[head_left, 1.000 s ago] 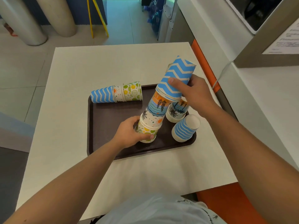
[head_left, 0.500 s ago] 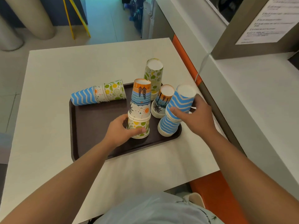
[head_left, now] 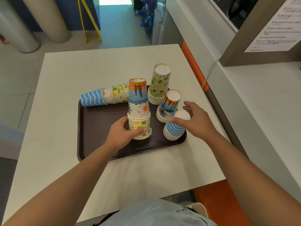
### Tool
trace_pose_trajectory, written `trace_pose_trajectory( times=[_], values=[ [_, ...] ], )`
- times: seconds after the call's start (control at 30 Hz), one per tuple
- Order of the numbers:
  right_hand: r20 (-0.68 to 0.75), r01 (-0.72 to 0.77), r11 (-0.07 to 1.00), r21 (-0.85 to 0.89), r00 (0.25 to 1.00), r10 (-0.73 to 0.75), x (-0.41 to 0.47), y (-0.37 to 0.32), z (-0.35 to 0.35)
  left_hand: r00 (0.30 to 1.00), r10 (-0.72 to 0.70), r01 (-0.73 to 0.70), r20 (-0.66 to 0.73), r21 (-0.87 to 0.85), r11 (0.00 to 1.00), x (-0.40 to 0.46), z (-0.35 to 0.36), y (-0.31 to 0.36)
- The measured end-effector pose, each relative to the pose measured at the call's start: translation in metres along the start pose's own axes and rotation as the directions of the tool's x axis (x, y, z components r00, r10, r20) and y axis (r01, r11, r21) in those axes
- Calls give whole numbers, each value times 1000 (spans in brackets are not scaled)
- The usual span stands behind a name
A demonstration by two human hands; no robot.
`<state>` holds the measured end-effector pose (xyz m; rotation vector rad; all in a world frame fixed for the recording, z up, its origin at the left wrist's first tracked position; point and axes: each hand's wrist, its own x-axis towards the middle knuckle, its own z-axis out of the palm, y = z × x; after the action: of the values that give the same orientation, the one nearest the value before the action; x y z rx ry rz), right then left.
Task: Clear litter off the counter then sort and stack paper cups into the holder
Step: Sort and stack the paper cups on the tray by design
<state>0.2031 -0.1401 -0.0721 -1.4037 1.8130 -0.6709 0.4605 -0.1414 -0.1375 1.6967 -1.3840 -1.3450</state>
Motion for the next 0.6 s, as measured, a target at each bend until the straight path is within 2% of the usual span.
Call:
trace_pose_trajectory(
  times=[0.1,0.23,0.47,0.6],
  values=[
    [-54,64,997,42,997,-62,9,-20,-6,1000,-10,10,-11,-16,1000,0,-2,0],
    [-95,145,989,12,985,-143,27,-44,-8,1000,-2,1,-17,-29,1000,0,-4,2],
    [-43,204,967,-152,976,-213,63,-83,-2,999,2,-5,-50,-54,999,4,-12,9],
    [-33,268,957,-109,962,-273,60,-105,15,998,32,-38,-56,-98,994,2,-18,18]
  ],
)
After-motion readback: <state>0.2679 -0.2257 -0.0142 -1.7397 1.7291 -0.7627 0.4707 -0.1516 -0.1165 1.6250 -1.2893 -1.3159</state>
